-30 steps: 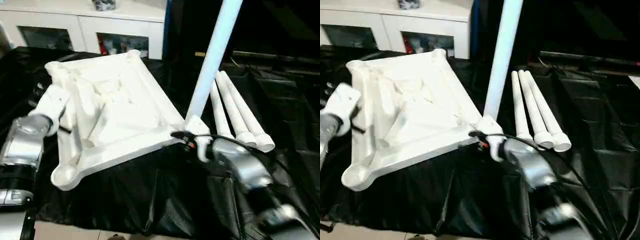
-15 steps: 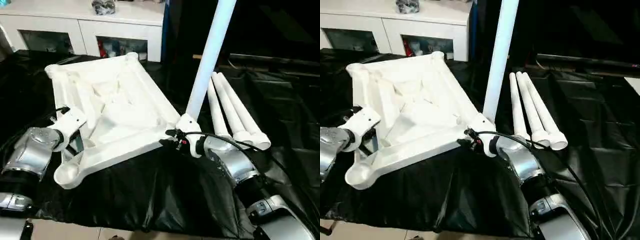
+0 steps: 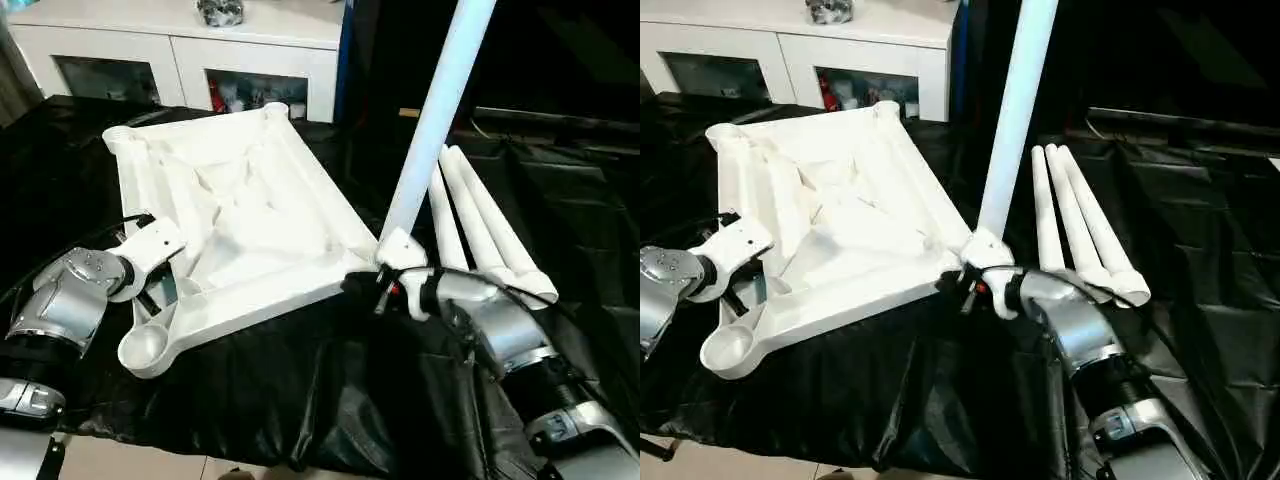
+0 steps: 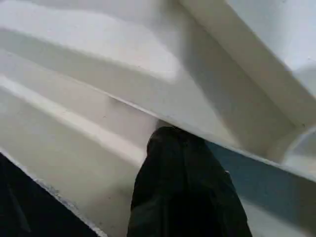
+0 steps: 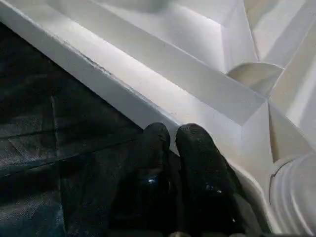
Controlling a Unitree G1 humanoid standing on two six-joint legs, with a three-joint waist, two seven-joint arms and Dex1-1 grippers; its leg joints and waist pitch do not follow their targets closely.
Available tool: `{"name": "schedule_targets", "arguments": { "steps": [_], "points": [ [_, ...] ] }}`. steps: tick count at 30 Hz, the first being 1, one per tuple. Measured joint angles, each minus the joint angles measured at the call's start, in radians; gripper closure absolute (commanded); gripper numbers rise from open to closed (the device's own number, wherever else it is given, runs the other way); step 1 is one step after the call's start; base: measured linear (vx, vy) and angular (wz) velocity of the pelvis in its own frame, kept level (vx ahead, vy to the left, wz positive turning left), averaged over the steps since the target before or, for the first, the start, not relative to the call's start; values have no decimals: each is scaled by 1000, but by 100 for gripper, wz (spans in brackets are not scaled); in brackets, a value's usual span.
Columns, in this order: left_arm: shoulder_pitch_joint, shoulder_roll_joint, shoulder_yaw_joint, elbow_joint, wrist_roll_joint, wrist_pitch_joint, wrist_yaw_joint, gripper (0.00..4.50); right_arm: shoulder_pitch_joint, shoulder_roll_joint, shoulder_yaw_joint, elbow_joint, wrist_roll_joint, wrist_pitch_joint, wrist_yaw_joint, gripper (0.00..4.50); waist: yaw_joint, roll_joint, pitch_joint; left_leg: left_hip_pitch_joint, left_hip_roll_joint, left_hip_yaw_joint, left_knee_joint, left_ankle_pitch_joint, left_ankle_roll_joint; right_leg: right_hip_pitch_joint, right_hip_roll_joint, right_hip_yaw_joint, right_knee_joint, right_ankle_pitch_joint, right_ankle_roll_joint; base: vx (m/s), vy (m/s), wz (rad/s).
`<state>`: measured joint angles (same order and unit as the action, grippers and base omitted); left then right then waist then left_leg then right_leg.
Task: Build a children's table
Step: Rotate table base
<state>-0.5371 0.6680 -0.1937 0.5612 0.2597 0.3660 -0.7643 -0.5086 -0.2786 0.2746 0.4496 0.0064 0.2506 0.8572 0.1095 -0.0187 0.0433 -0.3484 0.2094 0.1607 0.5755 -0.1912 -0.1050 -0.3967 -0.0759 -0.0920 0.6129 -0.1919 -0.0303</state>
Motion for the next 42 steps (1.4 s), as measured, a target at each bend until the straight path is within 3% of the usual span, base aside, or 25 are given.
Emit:
{"name": "schedule_targets", "arguments": {
  "steps": [7,12,15,20,30,35,42],
  "points": [
    [47,9,-11,-87,-19,17,-88,450,-111,80,-11,218,-44,-43,-143,448,-16,-3,-3,4,0,0,-1,0,0,1,0,1,1,-1,3,0,0,0],
    [104,26,-22,-208,-66,50,-191,450,-134,141,8,352,-74,-82,-203,448,-18,-4,-2,4,0,0,-2,0,0,1,0,1,3,1,1,0,0,0],
    [139,-12,-48,-328,-116,72,-245,450,-169,153,3,413,-83,-105,-249,448,-15,-8,-3,1,0,1,-1,0,0,-1,-1,1,2,2,-1,0,0,0],
    [151,-76,-76,-422,-149,148,-261,450,-203,208,-45,507,-75,-159,-293,448,-25,-9,-3,-2,1,6,-1,0,-1,-4,0,2,2,1,-1,0,0,0],
    [99,-171,-111,-413,-149,168,-255,450,-266,267,-72,625,-74,-243,-321,448,-52,-11,-1,-2,1,7,-1,0,0,-7,1,4,2,0,-1,0,0,0],
    [65,-217,-119,-365,-149,158,-225,450,-282,275,-92,639,-75,-283,-330,448,-52,-8,1,-2,1,8,-1,0,0,-7,1,4,2,0,-2,0,0,0],
    [34,-236,-116,-264,-146,-3,-164,450,-285,261,-112,650,-75,-323,-386,448,-47,-4,4,-2,1,7,0,0,0,-7,1,4,3,0,-2,0,0,0]
  ]
}}
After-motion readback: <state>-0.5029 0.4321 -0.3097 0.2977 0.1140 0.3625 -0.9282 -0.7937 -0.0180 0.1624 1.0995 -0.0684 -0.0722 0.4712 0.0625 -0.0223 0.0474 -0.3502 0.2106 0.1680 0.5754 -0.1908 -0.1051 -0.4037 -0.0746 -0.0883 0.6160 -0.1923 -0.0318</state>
